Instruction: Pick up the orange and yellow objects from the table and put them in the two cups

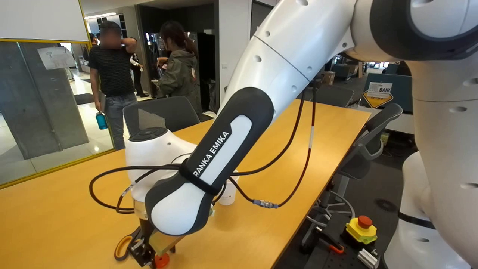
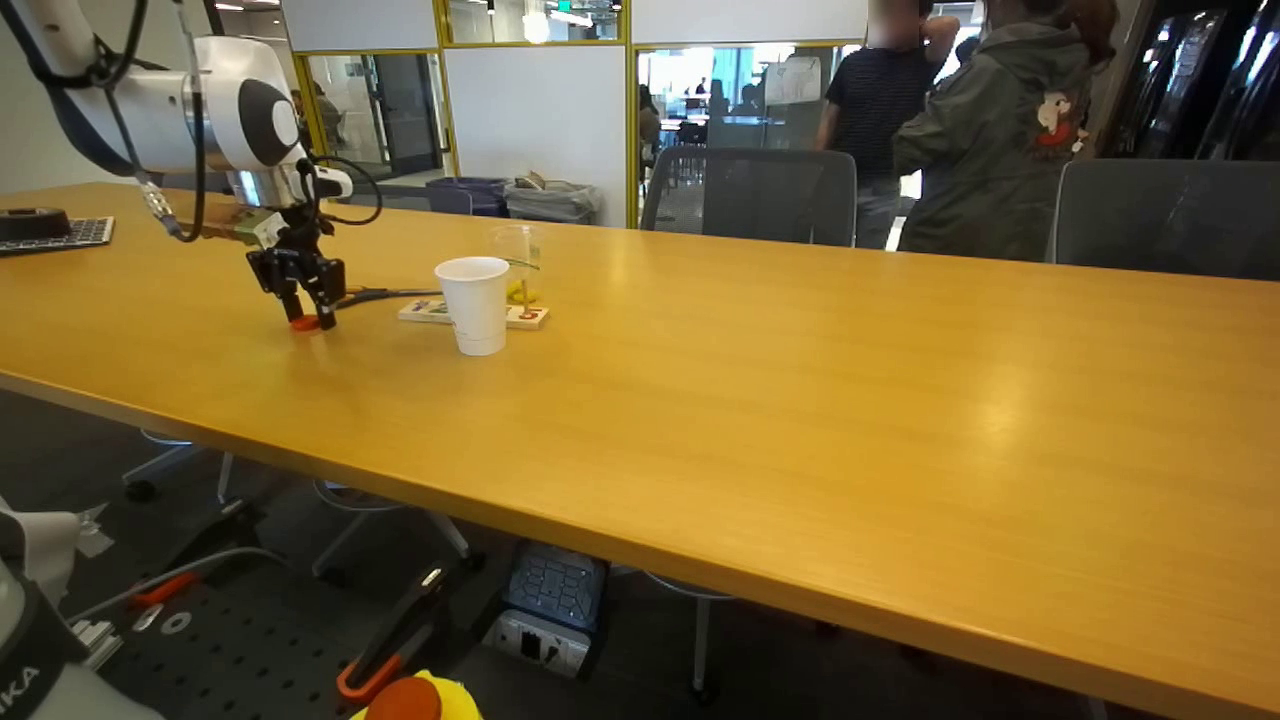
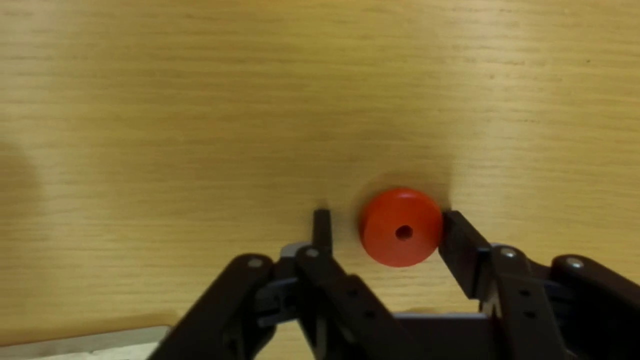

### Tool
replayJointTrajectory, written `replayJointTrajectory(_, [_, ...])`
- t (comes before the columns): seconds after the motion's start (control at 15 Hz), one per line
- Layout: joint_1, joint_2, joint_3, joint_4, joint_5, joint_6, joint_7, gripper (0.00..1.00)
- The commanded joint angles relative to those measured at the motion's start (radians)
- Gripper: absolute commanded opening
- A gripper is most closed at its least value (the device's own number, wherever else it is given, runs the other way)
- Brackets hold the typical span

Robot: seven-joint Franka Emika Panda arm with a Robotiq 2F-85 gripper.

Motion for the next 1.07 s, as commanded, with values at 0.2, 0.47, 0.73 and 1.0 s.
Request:
replayJointTrajectory(0.2, [0.024, -0.023, -0.034, -0.012, -0.030, 0.011, 0.006, 0.20])
replayJointTrajectory(0.47, [0.065, -0.084, -0.114, -0.001, -0.183, -0.054, 0.094, 0.22])
replayJointTrajectory(0.73, [0.028, -0.179, -0.152, -0.015, -0.315, -0.091, 0.165, 0.22])
replayJointTrajectory(1.0, [-0.048, -0.267, -0.157, -0.021, -0.415, -0.170, 0.202, 0.21])
